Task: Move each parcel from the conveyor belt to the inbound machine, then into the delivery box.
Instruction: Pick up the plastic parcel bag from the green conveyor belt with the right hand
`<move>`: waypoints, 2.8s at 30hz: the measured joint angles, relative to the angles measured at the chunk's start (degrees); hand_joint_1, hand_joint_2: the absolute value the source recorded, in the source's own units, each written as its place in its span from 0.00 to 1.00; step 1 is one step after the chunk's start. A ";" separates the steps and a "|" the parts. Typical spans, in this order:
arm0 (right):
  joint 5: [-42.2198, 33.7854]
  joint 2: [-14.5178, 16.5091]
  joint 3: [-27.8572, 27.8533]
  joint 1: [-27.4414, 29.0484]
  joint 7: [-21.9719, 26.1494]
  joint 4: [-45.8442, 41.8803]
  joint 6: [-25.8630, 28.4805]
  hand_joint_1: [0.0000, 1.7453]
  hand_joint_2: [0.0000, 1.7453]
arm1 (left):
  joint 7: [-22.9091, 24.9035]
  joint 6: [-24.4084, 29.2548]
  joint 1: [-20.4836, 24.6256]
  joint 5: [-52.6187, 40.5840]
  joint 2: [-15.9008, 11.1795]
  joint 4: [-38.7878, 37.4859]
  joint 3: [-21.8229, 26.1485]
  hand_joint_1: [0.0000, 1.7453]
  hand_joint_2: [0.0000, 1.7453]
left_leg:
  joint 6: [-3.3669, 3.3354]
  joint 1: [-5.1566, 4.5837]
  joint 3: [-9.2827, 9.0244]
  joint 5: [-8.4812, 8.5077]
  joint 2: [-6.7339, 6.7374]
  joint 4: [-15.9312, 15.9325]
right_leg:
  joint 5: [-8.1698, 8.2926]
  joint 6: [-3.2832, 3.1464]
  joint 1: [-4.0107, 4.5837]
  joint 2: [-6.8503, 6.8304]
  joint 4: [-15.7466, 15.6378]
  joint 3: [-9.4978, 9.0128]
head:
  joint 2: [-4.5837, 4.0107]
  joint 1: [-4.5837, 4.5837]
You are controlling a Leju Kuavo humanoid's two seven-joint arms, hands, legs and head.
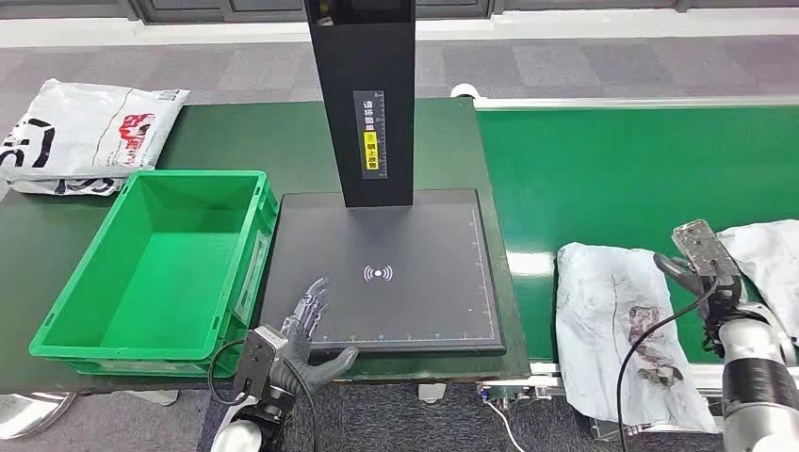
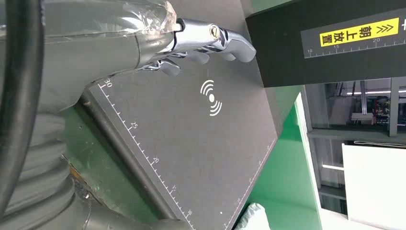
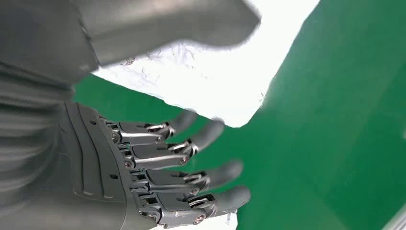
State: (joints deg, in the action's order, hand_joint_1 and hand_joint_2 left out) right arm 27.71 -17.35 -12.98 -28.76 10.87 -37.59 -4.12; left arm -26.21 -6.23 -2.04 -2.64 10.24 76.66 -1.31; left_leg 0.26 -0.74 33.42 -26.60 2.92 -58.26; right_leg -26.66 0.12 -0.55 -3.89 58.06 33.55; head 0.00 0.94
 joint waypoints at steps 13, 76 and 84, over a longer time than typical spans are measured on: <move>7.29 1.22 6.16 -4.36 -2.72 5.62 -18.67 0.00 1.00 | 0.02 -0.37 0.16 0.42 0.01 -0.55 0.00 0.00 1.00 | 0.01 0.01 -0.04 0.01 0.03 0.00 | 0.00 -0.01 0.02 0.03 0.01 -0.01 | 0.00 0.00; 16.25 5.54 33.72 7.39 -3.22 22.08 56.86 1.00 1.00 | -1.23 -2.53 4.00 2.07 -0.25 -7.43 -1.44 0.00 1.00 | 0.04 0.02 0.10 0.04 -0.34 0.01 | -0.12 -0.03 0.01 -0.39 -0.01 -0.06 | 0.00 0.00; 0.45 4.49 25.41 4.61 4.96 16.51 36.41 1.00 1.00 | -0.85 -1.54 1.85 2.70 -1.23 -3.92 -1.43 0.00 1.00 | 0.03 -0.01 0.15 0.05 -0.32 0.01 | -0.07 0.00 -0.02 -0.33 0.00 -0.01 | 0.00 0.00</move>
State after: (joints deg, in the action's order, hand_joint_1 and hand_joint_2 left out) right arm 28.16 -12.86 12.42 -24.14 15.84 -21.09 32.29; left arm -27.06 -7.77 -0.19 0.06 9.01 72.74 -2.74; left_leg 0.29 -0.75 33.57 -26.54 2.61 -58.25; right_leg -26.73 0.11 -0.57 -4.23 58.06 33.54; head 0.00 0.94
